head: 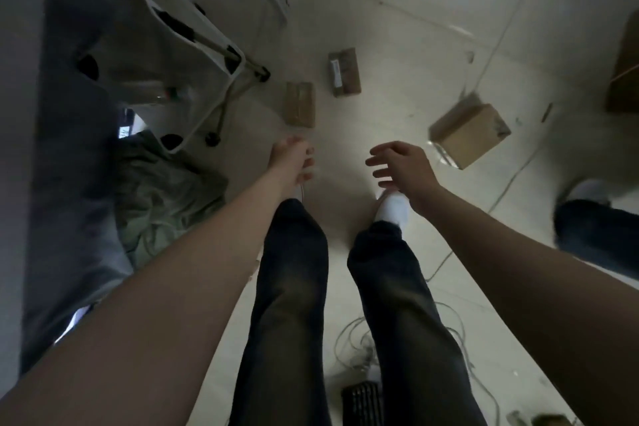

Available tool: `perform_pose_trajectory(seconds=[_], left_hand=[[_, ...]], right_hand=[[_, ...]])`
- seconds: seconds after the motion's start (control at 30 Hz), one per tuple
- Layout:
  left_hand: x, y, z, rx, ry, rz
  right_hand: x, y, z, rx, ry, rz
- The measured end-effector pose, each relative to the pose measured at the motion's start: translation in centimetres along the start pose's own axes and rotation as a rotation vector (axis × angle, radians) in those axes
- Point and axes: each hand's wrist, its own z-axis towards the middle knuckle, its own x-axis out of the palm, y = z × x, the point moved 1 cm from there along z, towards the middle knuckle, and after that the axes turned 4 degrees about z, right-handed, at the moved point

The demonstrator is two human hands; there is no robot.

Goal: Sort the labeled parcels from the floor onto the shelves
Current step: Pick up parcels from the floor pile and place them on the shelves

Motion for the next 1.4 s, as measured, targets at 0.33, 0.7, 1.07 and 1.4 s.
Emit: perform_pose_trajectory(seconds=[0.33,0.7,1.07,1.4], left_hand=[[-1.4,2.9,24.0,0.071,-0.195,0.275],[0.3,1.6,28.2,-0.064,0.151,0.045],[-0.4,-1.2,14.4,-0.016,0.187,-0.134],[-2.7,-6.7,-5.5,0.292,0.387,-0.132]], right_hand=[[12.3,-4.8,24.1,-0.074,0.053,-0.114],[18.9,-5.7,30.8,0.001,-0.014,0.165],[11.1,-0.7,15.9,-0.111,-0.200,0.249],[6.0,6.8,-1.8,-0.456,-0.207,0.322]])
